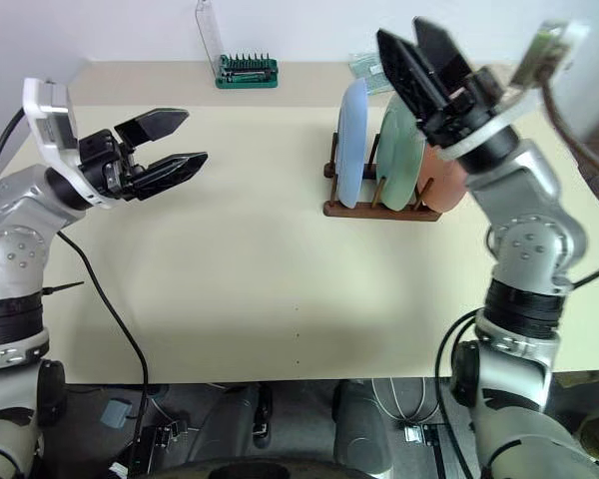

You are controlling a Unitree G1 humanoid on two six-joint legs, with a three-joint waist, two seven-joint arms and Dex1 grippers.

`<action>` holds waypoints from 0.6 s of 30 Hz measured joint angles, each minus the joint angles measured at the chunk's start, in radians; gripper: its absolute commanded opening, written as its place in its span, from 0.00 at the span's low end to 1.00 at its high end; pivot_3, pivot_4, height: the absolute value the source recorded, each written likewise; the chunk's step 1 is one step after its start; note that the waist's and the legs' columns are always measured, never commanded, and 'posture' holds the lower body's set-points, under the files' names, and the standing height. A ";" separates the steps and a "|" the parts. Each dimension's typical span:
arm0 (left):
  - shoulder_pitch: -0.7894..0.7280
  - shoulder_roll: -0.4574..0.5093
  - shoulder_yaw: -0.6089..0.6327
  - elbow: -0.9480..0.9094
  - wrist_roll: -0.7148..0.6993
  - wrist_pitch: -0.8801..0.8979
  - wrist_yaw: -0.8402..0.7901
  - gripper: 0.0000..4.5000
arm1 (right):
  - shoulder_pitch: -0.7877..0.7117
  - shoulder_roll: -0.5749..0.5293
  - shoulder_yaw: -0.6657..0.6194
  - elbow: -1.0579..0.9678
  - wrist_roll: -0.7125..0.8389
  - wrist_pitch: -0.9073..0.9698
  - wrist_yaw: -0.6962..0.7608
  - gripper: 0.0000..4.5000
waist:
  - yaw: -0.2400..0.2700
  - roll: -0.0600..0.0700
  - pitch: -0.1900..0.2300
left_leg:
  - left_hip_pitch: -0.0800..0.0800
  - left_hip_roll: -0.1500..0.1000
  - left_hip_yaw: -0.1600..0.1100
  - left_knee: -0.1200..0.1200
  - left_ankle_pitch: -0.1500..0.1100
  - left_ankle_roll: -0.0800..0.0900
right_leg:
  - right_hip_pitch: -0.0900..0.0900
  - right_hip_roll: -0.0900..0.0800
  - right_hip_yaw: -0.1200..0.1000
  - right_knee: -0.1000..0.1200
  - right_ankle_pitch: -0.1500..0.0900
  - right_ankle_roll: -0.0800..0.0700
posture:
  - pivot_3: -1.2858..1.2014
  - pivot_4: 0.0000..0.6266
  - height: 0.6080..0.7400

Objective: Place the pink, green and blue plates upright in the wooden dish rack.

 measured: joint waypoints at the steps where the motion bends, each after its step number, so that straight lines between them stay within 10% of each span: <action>1: 0.002 0.005 -0.011 0.001 0.008 -0.004 -0.010 1.00 | 0.054 -0.067 -0.012 -0.028 0.036 0.035 0.071 0.99 | 0.005 0.000 0.000 | 0.000 0.000 0.000 0.000 0.000 0.000 | 0.001 0.000 0.000 -0.004 0.000 0.000 | 0.52 0.24 0.88; 6: 0.125 0.066 -0.018 -0.026 0.032 -0.009 -0.077 1.00 | 0.279 -0.265 -0.008 -0.077 0.070 0.130 0.363 0.99 | -0.008 0.000 0.000 | 0.001 0.000 0.001 0.000 -0.001 0.001 | 0.001 0.000 0.001 -0.005 0.000 0.000 | 0.52 0.24 0.88; 18: 0.254 0.045 -0.080 -0.113 0.133 -0.110 -0.097 1.00 | 0.247 -0.278 0.104 -0.038 -0.127 -0.023 0.534 0.99 | 0.016 0.000 0.000 | 0.001 0.000 0.001 0.001 -0.001 0.001 | 0.001 0.000 0.001 -0.004 0.000 0.000 | 0.52 0.24 0.88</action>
